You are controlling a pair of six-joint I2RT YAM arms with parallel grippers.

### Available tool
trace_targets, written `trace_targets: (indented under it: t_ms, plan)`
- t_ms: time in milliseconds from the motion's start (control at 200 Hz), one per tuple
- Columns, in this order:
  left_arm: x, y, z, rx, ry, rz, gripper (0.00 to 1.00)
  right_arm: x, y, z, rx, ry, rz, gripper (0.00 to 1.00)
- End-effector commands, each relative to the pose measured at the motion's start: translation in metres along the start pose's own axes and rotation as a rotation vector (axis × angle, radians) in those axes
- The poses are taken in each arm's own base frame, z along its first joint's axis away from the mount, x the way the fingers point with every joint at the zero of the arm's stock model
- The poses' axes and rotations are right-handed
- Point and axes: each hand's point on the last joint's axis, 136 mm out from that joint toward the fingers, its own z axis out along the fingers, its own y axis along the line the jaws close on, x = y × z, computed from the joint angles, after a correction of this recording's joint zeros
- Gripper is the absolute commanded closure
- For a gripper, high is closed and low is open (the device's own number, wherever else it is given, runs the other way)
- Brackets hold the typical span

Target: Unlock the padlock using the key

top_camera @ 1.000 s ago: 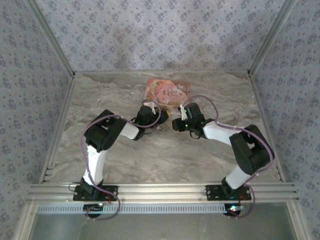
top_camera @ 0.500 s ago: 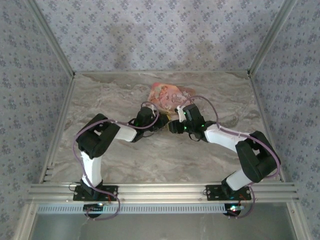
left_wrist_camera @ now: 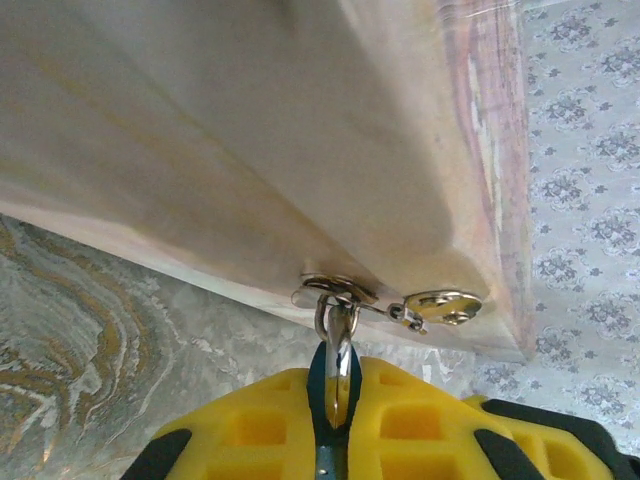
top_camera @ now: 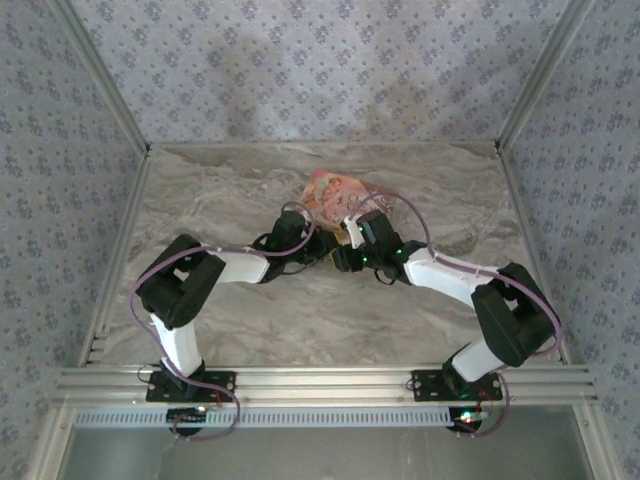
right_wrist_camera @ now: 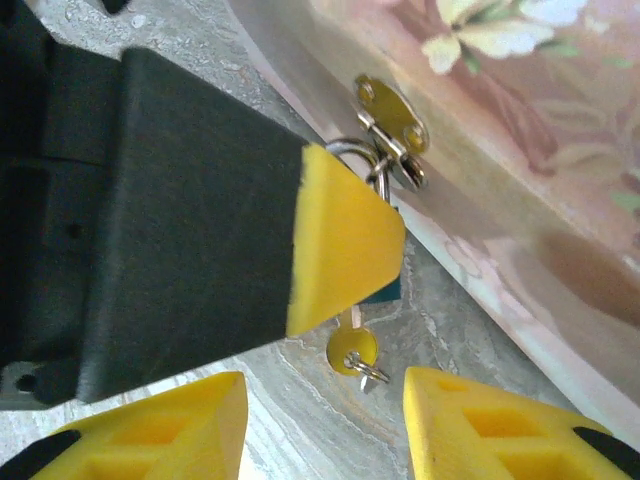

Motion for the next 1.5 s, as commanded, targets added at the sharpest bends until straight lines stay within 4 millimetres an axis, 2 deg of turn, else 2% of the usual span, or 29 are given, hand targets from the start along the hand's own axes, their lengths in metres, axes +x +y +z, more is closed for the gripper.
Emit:
trace_targets:
  t_ms: [0, 505, 780, 1204, 1279, 1409, 1454, 1494]
  plan:
    - [-0.006, -0.039, -0.012, 0.104, -0.008, 0.029, 1.00, -0.013, -0.001, -0.001, 0.035, 0.004, -0.040, 0.54]
    - [-0.012, -0.048, -0.019, 0.121, -0.025, 0.036, 1.00, -0.003, 0.012, 0.006, -0.017, 0.039, -0.057, 0.51]
    - [-0.016, -0.052, -0.025, 0.135, -0.030, 0.021, 1.00, -0.007, 0.011, -0.015, -0.026, -0.060, -0.032, 0.52]
    - [-0.017, -0.062, -0.030, 0.156, -0.025, 0.023, 1.00, -0.021, 0.007, -0.003, 0.031, -0.041, -0.084, 0.52]
    - [-0.016, -0.063, -0.031, 0.157, -0.023, 0.023, 1.00, -0.025, 0.011, -0.001, 0.022, -0.043, -0.091, 0.57]
    - [-0.016, -0.061, -0.033, 0.153, -0.031, 0.031, 1.00, -0.022, 0.015, 0.003, -0.014, -0.011, -0.087, 0.92]
    - [-0.017, -0.060, -0.034, 0.154, -0.037, 0.032, 1.00, -0.019, 0.019, 0.005, -0.052, 0.001, -0.078, 0.99]
    - [-0.017, -0.059, -0.035, 0.155, -0.039, 0.035, 1.00, -0.016, 0.021, 0.006, -0.081, 0.007, -0.061, 1.00]
